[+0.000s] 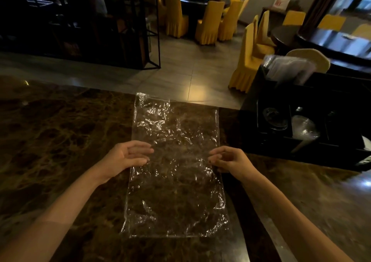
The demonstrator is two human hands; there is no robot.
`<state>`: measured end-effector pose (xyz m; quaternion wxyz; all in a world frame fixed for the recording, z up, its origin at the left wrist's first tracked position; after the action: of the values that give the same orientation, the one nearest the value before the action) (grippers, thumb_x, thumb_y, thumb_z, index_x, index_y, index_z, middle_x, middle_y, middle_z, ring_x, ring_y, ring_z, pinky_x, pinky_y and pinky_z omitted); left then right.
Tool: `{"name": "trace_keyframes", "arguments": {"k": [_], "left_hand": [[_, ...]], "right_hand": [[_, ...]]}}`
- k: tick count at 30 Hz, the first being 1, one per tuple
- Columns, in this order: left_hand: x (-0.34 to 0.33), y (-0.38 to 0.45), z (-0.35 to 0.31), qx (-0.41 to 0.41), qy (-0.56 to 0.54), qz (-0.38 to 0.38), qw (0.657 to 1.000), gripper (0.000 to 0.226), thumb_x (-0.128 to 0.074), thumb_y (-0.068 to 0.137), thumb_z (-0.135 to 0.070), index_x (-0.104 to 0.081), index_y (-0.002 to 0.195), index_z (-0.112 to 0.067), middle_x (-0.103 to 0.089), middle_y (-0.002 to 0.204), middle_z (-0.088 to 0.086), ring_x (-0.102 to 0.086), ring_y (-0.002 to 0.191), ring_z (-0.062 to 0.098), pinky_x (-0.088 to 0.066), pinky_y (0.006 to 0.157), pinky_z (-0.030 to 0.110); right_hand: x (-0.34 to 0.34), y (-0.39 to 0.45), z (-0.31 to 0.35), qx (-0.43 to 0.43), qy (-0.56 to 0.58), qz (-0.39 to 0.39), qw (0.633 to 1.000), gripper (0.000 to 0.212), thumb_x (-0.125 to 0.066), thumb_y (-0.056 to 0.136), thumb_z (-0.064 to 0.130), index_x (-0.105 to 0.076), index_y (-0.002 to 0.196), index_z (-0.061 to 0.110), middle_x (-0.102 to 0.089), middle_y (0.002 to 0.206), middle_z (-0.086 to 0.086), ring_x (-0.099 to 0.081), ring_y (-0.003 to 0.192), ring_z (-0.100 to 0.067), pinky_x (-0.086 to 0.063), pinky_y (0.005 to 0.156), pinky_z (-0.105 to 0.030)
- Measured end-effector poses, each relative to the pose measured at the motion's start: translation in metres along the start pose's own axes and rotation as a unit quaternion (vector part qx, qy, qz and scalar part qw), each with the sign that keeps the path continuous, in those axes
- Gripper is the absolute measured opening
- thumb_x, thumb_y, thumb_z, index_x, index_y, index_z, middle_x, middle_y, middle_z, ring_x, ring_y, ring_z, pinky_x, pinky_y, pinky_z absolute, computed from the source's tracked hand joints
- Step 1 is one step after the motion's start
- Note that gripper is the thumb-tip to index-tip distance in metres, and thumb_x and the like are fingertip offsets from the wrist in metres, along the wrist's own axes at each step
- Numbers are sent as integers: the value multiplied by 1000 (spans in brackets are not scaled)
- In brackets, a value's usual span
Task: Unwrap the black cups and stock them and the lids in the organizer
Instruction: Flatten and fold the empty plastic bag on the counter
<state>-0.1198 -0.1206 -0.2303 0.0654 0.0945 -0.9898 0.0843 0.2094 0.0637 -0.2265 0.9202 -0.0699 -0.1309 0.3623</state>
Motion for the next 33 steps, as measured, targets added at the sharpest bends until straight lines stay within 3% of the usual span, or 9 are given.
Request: {"name": "trace_keyframes", "arguments": {"k": [4,10,15,18,21,25,29,33], "left_hand": [[9,-5,1,-4,111,18,994,38,-78,85,-7,-71,119,-22,-80,108,-6,-74,105,11,-57,89,18],[15,-10,7,0,61,-56,997,24,-69,90,-2,-80,106,-17,-81,104,-2,-77,95,18,-61,78,19],[16,-15,8,0,19,-85,996,27,-69,87,5,-83,97,-16,-81,102,1,-77,93,18,-60,75,16],[16,-14,8,13,26,-95,995,22,-71,86,1,-82,96,-16,-81,102,2,-77,92,19,-60,74,17],[16,-16,7,-8,47,-70,996,18,-72,85,-10,-83,97,-15,-81,105,-2,-76,98,13,-59,80,16],[12,-17,3,-17,112,-69,991,41,-57,95,11,-85,88,-19,-80,104,-12,-72,105,6,-58,81,16],[1,-19,-3,-43,194,-77,977,39,-63,95,2,-83,88,-30,-79,100,-17,-71,101,0,-57,85,18],[-24,-24,-13,-144,313,-85,935,17,-72,91,-15,-81,92,-30,-76,98,-16,-65,101,3,-58,85,35]], "right_hand": [[2,-4,-1,20,-33,-5,999,15,-66,100,9,-74,109,18,-81,97,-4,-77,88,-13,-62,75,-25],[3,-11,-4,48,39,0,998,33,-63,99,15,-70,129,25,-80,102,-14,-78,88,-23,-64,82,-33],[11,-15,-6,44,66,-23,997,24,-63,98,16,-82,111,22,-81,99,-13,-78,86,-18,-60,73,-22],[15,-14,-9,44,36,-18,998,22,-64,98,10,-84,102,17,-82,101,-11,-78,91,-18,-62,78,-24],[16,-13,-8,27,16,-21,999,46,-46,105,-1,-85,95,23,-81,105,-4,-78,96,-18,-61,78,-25],[16,-12,-8,-15,54,7,998,39,-45,92,16,-83,99,18,-81,101,-4,-76,95,-17,-59,77,-25],[10,-13,-11,24,-80,-50,995,28,-54,106,32,-81,102,28,-78,108,4,-71,109,-14,-58,94,-37],[-2,-22,-4,79,-320,-108,938,25,-56,106,35,-75,118,24,-63,134,2,-55,130,-15,-44,106,-31]]}}
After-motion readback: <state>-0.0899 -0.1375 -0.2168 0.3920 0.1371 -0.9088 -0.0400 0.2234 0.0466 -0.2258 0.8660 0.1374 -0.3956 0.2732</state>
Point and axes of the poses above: each hand's wrist, its own y-axis towards the middle knuckle, its own x-axis out of the back of the hand, z = x × y, the point moved 1 cm from there along y, towards the middle knuckle
